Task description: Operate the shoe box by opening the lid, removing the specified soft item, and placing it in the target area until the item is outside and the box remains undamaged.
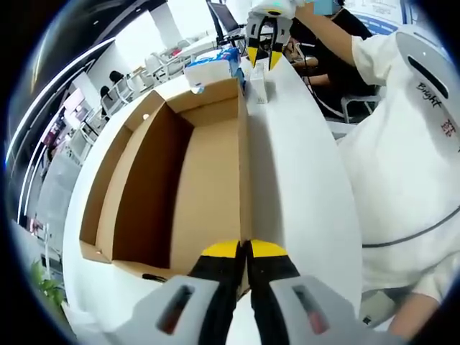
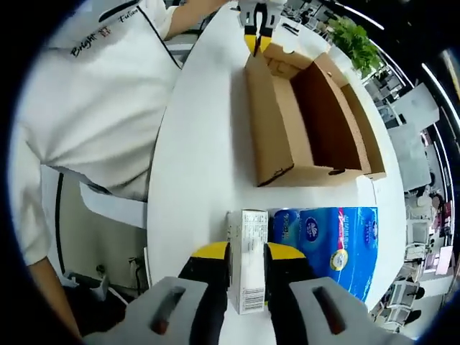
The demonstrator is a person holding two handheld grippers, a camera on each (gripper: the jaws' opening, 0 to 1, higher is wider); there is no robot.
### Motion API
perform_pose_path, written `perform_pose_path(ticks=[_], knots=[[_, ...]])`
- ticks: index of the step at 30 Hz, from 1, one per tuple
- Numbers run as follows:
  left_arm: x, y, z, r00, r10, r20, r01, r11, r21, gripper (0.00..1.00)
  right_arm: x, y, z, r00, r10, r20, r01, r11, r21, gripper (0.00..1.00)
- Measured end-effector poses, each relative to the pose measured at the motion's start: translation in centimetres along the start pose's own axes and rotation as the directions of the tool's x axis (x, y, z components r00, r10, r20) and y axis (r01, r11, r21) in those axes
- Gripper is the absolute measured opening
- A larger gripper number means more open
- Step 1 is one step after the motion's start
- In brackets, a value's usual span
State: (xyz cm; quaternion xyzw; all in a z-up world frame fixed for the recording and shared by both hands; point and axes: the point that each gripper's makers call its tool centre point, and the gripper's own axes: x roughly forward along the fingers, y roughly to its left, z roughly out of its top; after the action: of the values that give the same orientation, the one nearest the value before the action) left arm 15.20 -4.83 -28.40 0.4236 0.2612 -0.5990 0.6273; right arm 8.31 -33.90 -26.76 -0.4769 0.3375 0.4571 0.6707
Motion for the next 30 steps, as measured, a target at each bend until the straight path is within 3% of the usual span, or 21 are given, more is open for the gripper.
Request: perform_pose_path(ticks=[3, 6, 8, 11, 13, 18, 20, 23, 25, 28, 29, 30], knots=[[0.0, 0.0, 0.0, 1.0, 0.004, -0.005, -0.004, 1.0, 0.009, 0.03, -1.1, -0.9, 2.1, 0.99, -0.053, 0.128, 0.051, 0.999, 0.019, 0.16], [0.0, 0.0, 0.0, 1.0, 0.007, -0.004, -0.007, 1.0, 0.01, 0.03, -2.5, -2.2, 4.0, 0.961, -0.122, 0.249, 0.099, 0.99, 0.105, 0.16], [0.0, -0.1, 0.0, 1.0, 0.011, -0.002, -0.011, 1.0, 0.012, 0.02, -3.4, -3.3, 5.2, 0.929, -0.186, 0.319, 0.151, 0.98, 0.133, 0.15], [0.0, -0.2, 0.0, 1.0, 0.011, 0.001, -0.011, 1.0, 0.007, 0.02, -4.6, -4.3, 6.0, 0.873, -0.227, 0.432, 0.159, 0.969, 0.187, 0.13], [0.0, -0.1, 0.0, 1.0, 0.012, 0.002, -0.012, 1.0, 0.01, 0.02, -4.8, -4.8, 5.9, 0.852, -0.24, 0.465, 0.144, 0.962, 0.234, 0.13], [0.0, -0.1, 0.0, 1.0, 0.011, 0.001, -0.011, 1.0, 0.007, 0.02, -4.2, -4.6, 6.1, 0.843, -0.267, 0.467, 0.173, 0.957, 0.234, 0.15], [0.0, -0.1, 0.0, 1.0, 0.011, 0.001, -0.011, 1.0, 0.005, 0.02, -4.4, -4.9, 6.1, 0.827, -0.285, 0.485, 0.184, 0.952, 0.246, 0.15], [0.0, -0.1, 0.0, 1.0, 0.013, 0.002, -0.013, 1.0, 0.005, 0.02, -4.8, -5.6, 6.4, 0.785, -0.334, 0.522, 0.186, 0.931, 0.315, 0.14], [0.0, -0.1, 0.0, 1.0, 0.012, 0.003, -0.012, 1.0, 0.004, 0.02, -5.6, -6.0, 6.8, 0.738, -0.362, 0.57, 0.172, 0.917, 0.36, 0.14], [0.0, -0.1, 0.0, 1.0, 0.01, 0.005, -0.01, 1.0, 0.003, 0.02, -7.2, -6.7, 7.2, 0.654, -0.426, 0.625, 0.17, 0.888, 0.428, 0.17], [0.0, -0.1, 0.0, 1.0, 0.009, 0.006, -0.009, 1.0, 0.001, 0.02, -7.5, -6.9, 7.0, 0.64, -0.446, 0.625, 0.178, 0.878, 0.445, 0.17], [0.0, 0.0, 0.0, 1.0, 0.009, 0.006, -0.009, 1.0, 0.001, 0.02, -7.9, -7.3, 7.0, 0.612, -0.479, 0.629, 0.187, 0.861, 0.474, 0.18]])
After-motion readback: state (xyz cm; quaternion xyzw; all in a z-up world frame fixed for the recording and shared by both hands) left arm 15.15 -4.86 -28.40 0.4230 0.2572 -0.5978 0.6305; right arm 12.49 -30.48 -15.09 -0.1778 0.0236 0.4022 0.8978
